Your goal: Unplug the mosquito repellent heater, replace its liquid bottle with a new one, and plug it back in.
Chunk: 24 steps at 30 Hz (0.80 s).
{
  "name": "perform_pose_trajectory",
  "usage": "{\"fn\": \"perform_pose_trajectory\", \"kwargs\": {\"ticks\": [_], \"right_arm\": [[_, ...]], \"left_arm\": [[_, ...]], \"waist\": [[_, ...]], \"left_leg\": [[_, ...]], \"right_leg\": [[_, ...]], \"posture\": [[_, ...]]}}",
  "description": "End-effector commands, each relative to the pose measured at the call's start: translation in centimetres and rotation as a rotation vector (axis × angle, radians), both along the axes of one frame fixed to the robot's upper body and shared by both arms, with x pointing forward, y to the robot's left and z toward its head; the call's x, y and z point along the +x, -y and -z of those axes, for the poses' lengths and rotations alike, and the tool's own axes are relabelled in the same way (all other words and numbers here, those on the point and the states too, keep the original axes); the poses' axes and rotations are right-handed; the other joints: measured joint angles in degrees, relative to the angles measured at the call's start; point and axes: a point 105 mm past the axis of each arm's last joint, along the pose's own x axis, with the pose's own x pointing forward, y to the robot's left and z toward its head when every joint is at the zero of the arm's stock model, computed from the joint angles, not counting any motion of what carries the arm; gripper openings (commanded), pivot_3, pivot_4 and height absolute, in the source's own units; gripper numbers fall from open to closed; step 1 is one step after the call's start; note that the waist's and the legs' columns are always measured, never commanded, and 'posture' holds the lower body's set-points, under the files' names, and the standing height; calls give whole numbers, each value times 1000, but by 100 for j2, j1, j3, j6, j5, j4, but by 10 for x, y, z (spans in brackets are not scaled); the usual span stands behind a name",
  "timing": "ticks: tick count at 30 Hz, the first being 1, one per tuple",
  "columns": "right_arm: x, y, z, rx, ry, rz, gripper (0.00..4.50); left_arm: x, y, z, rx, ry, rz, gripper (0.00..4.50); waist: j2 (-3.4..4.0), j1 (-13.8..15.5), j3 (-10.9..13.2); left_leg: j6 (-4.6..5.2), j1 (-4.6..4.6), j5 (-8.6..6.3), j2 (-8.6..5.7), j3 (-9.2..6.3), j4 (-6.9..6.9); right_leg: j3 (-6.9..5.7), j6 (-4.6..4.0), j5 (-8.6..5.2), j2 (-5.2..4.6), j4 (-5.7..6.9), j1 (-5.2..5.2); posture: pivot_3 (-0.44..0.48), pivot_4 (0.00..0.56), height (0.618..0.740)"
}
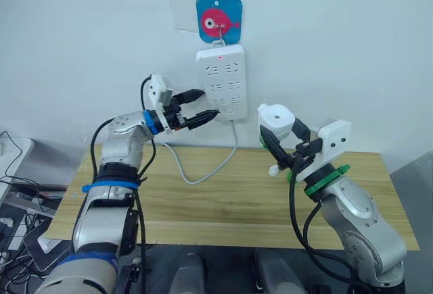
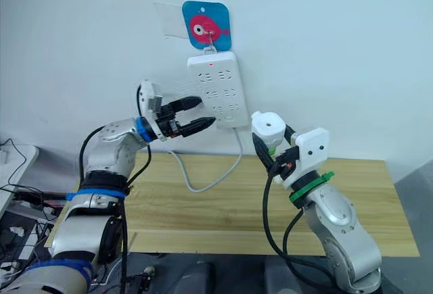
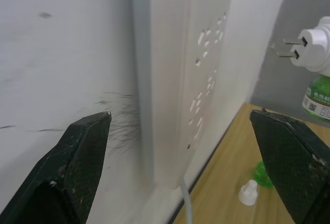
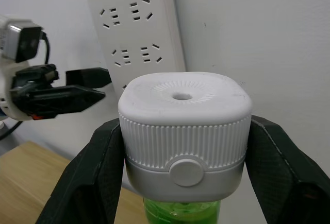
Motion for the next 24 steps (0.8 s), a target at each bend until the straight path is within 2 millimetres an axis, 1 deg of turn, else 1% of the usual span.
{"fn": "perform_pose_trajectory", "kwargs": {"ticks": [1,3,6,7,8,11,15,17,24], "right_arm": [[-4,-3,-13,14,50,-18,2907],[-4,-4,-14,12,50,-19,2907],[-4,-5,-14,10,49,-18,2907],[-5,-5,-14,9,49,-18,2907],[-5,-5,-14,8,49,-18,2907],[-5,-6,-13,-4,49,-22,2907],[-4,-8,-14,4,48,-20,2907],[-3,-13,-15,11,48,-38,2907],[2,-29,-14,11,20,-97,2907]], "left_arm": [[5,10,-13,17,59,38,4500],[8,17,-14,15,64,57,4500],[7,21,-15,4,61,91,4500],[6,21,-16,0,58,101,4135],[5,20,-16,-4,48,106,3982],[5,14,-19,-36,15,102,3169],[0,12,-19,-35,-8,125,1926],[-1,11,-19,-39,-26,132,1337],[0,11,-19,-52,-102,138,1315]], "waist": [[0,-19,0],[-1,-23,0],[-2,-19,0],[-2,-30,0],[-2,-54,0],[-1,-110,0],[-1,-207,0],[-1,-219,0],[-2,-216,0]], "left_leg": [[0,0,0,0,0,0],[0,0,0,-1,-2,1],[1,-1,1,-3,-10,5],[1,-1,1,-4,-10,6],[1,-2,1,-4,-10,5],[1,-2,1,-2,-9,0],[1,-1,1,1,-11,-1],[1,-1,1,2,-11,0],[1,0,1,1,-13,1]], "right_leg": [[0,0,0,0,0,0],[-1,0,0,0,3,0],[-8,0,0,0,5,4],[-8,0,0,-1,5,6],[-7,0,0,-1,4,5],[-5,0,0,0,2,1],[-6,-1,-1,2,6,-1],[-6,-1,-1,3,7,-1],[-7,-1,-1,2,9,-1]], "posture": [[-88,174,740],[-99,175,740],[-106,173,740],[-112,173,740],[-118,174,740],[-124,176,740],[-124,176,740],[-113,180,740],[-113,181,740]]}}
